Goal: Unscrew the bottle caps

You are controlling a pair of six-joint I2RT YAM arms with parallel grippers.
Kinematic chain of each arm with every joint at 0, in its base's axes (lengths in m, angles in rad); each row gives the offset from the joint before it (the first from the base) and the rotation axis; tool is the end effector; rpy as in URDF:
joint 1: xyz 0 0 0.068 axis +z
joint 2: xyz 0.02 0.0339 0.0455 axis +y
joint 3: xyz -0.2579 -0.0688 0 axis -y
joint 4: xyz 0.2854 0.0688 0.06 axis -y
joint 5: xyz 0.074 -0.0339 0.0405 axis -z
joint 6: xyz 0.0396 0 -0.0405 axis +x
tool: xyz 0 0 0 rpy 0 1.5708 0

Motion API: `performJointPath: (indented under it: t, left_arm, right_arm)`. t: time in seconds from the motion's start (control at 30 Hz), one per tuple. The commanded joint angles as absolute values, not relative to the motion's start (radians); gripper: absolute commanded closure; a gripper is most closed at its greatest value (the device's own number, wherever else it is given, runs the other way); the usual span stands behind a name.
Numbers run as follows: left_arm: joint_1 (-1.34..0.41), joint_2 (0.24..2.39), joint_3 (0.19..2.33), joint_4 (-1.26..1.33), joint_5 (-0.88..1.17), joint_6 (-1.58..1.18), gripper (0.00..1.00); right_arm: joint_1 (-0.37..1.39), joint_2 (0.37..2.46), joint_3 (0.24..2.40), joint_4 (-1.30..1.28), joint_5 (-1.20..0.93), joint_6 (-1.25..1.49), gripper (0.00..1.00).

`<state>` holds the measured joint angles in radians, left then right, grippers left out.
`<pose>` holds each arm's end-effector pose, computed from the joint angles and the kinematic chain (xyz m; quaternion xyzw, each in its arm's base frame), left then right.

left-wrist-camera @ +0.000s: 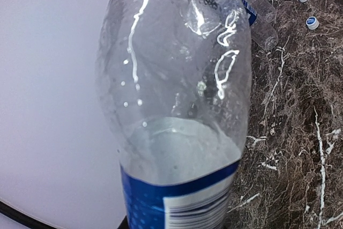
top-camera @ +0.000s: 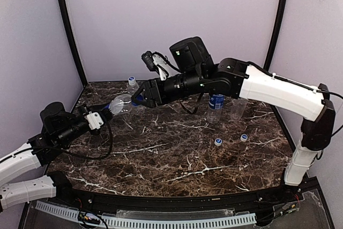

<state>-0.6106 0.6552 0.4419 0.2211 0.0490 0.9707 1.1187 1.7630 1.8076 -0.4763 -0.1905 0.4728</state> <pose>0.1797 -0.1281 0.2698 0.5127 0.4829 0.1101 0.7013 0.1917 0.4119 0.3921 -0.3147 0.7787 0.4395 0.3184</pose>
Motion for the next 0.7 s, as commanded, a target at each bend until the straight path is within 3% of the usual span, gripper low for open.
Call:
performJointPath:
  t: [0.0,0.07,0.37,0.47,0.67]
  left_arm:
    - [-0.606,0.653,0.429,0.251,0.034,0.976,0.75]
    - [-0.606,0.653,0.429,0.250,0.032,0.977,0.75]
    - [-0.606,0.646,0.433,0.211,0.063,0.964,0.75]
    - [-0.606,0.636,0.446,0.085,0.152,0.944,0.75]
    - [-0.606,0.633,0.501,-0.229,0.395,0.919,0.75]
  right_arm:
    - [1.124,1.791,1.844,-0.494,-0.232,0.475,0.44]
    - [1.124,1.790,1.843,-0.494,-0.231,0.472,0.49]
    - [1.127,1.776,1.839,-0.489,-0.266,0.370,1.00]
    - [1.145,1.755,1.806,-0.504,-0.293,0.158,1.00]
    - [1.309,1.680,1.655,-0.568,-0.134,-0.537,1.00]
